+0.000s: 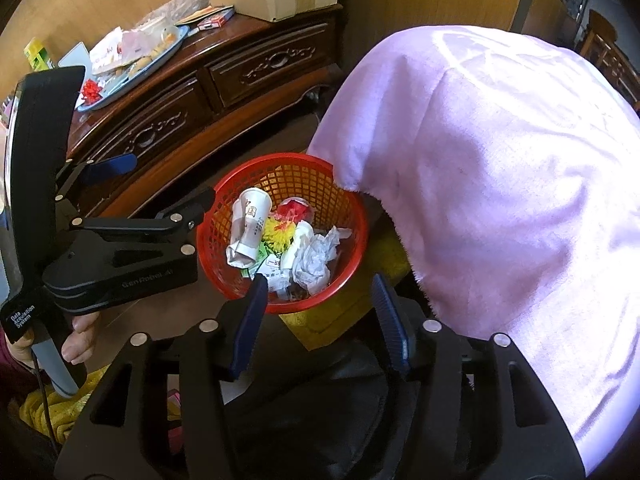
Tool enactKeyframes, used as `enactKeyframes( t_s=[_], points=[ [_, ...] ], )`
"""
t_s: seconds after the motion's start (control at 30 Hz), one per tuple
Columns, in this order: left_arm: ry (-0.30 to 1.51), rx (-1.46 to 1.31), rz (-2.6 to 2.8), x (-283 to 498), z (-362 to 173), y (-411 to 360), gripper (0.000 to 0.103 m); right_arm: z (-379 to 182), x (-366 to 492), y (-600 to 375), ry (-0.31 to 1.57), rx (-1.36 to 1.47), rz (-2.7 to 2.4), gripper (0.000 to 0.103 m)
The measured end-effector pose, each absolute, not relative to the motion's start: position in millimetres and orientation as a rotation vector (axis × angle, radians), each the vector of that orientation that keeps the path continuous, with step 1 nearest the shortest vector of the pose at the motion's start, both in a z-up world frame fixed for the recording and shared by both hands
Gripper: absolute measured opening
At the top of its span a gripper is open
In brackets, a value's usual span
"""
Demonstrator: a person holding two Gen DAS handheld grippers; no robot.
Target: Collect trash
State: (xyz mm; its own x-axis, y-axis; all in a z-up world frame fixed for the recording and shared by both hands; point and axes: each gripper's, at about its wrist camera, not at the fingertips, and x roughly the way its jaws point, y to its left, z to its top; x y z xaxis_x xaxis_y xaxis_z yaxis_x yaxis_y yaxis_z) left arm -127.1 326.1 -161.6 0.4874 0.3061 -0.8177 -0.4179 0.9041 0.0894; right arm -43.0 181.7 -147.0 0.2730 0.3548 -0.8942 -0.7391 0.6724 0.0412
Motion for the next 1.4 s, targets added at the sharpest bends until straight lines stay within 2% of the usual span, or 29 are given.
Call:
enactKeyframes(
  t_s=[1.4],
  points=[
    [0.986, -0.125, 0.427, -124.4, -169.4, 325.0, 0.097, -151.6, -43.0, 183.0, 1.068, -0.428, 0.761, 0.059]
  ],
)
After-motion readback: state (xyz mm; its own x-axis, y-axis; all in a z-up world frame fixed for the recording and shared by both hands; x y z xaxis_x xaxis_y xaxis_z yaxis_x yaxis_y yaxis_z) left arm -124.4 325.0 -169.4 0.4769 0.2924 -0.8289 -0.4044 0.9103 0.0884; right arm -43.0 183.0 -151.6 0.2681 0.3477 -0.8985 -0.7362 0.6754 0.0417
